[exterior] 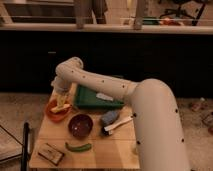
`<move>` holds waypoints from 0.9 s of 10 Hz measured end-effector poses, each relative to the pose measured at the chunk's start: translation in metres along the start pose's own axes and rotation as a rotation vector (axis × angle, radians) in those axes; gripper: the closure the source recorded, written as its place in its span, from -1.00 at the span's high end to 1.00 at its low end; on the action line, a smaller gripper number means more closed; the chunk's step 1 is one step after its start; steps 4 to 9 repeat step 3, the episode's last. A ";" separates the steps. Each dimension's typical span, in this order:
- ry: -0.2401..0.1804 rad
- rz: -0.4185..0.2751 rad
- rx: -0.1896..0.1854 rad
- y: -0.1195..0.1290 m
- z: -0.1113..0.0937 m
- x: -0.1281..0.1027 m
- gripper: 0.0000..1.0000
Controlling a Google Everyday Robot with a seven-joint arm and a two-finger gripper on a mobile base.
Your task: Place banana in red bowl
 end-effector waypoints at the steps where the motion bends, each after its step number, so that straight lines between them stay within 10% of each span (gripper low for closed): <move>1: 0.001 0.006 0.007 -0.001 -0.007 0.004 0.60; 9: -0.002 0.001 0.009 -0.001 -0.015 0.007 0.60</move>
